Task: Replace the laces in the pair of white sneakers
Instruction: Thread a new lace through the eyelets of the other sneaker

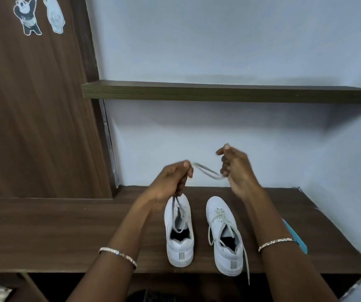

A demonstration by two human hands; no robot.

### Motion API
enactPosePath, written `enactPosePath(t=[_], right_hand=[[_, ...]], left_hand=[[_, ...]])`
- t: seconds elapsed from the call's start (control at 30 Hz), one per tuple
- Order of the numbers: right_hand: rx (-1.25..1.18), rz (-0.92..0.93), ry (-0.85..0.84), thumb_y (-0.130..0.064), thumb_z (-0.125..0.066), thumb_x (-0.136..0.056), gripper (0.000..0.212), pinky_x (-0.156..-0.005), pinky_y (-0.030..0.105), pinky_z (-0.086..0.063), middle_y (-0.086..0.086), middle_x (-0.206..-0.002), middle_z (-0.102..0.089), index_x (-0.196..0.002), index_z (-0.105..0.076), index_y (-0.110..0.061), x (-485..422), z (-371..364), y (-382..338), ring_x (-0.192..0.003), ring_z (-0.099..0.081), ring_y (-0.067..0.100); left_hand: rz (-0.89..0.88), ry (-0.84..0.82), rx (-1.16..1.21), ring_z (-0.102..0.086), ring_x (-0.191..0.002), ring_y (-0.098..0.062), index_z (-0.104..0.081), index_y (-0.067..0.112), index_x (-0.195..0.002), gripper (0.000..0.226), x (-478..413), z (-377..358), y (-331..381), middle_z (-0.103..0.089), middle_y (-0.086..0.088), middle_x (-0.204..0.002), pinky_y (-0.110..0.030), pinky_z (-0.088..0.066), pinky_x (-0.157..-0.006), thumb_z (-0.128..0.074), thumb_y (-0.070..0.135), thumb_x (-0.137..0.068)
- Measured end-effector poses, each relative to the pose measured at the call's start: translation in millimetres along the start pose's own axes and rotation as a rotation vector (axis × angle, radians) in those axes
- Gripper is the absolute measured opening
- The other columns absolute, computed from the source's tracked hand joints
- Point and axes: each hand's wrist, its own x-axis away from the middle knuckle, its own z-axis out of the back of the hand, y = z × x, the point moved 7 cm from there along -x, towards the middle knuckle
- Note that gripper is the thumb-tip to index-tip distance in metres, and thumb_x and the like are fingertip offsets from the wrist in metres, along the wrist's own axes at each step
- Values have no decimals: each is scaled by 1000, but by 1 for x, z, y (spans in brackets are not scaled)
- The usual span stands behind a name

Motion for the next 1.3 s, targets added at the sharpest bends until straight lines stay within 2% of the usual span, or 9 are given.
enactPosePath(t=[0.1, 0.2, 0.3, 0.57, 0.7, 0.83, 1.03, 1.17, 1.3], right_hand=[[-18, -118, -411, -53, -65, -89, 39, -58, 25, -28, -9, -64, -41, -100, -74, -16, 28, -35, 26, -55, -32, 7], [157, -91, -702, -26, -79, -83, 32, -72, 21, -49, -3, -91, -74, -113, -71, -17, 53, -71, 39, -83, -70, 12], [361, 23, -637, -31, -64, -95, 21, -86, 46, -53, 9, -103, -74, -105, -72, -15, 42, -89, 45, -103, -66, 33], [426, 138, -277, -41, -50, -102, 45, -67, 27, -42, -18, -59, -59, -74, -73, -15, 4, -71, 29, -62, -51, 7], [277, 121, -184, -40, -53, -101, 42, -59, 25, -36, -14, -51, -50, -74, -73, -15, -14, -63, 30, -51, -44, 4], [55, 69, -153, -36, -53, -102, 40, -52, 23, -34, 0, -60, -53, -85, -72, -5, -25, -63, 33, -50, -45, 5], [-59, 83, -210, -32, -53, -102, 35, -56, 29, -32, 2, -68, -63, -83, -71, -8, -37, -79, 31, -68, -47, 23], [-118, 58, -226, -30, -53, -102, 34, -57, 28, -33, 7, -72, -64, -88, -70, -4, -45, -89, 27, -69, -54, 18], [-141, 56, -237, -27, -52, -103, 35, -55, 23, -35, 3, -72, -68, -97, -68, 4, -44, -102, 19, -64, -62, 8]], left_hand=[[-53, 23, -38, -20, -49, -11, -60, 14, -75, 41, -17, 0, 37, -26, 6, -56, -23, -27, -50, -47, 43, -101], [-25, -2, -201, -24, -48, -13, -64, 11, -68, 50, -33, -7, 47, -28, 6, -51, -25, -37, -56, -55, 51, -95], [-7, -4, -283, -30, -48, -13, -62, 12, -61, 54, -42, -13, 46, -33, 9, -47, -24, -32, -53, -56, 56, -93], [-101, 305, -162, -66, -91, -15, -64, 16, -103, 38, -60, 51, 5, -68, 0, -98, -31, -53, -83, -43, 47, -102], [189, 198, -358, -56, -104, -19, -54, 11, -121, 25, -57, 60, -88, -59, -6, -117, -16, -46, -79, -42, 4, -101], [510, -60, -594, -49, -117, -18, -39, 8, -142, 59, -31, 32, -184, -49, -5, -137, -24, -39, -92, -66, 28, -93], [404, 61, -569, -6, -152, -28, 38, 19, -141, 115, -35, 1, -250, 0, -14, -165, -50, -18, -120, -65, 35, -92], [399, 191, -600, -37, -141, -36, 38, 15, -145, 109, -29, -2, -245, -17, -20, -161, -45, -35, -112, -59, 26, -96], [465, 229, -700, -31, -145, -33, 29, -1, -146, 96, -28, -3, -251, -11, -22, -162, -46, -31, -115, -50, 27, -100]])
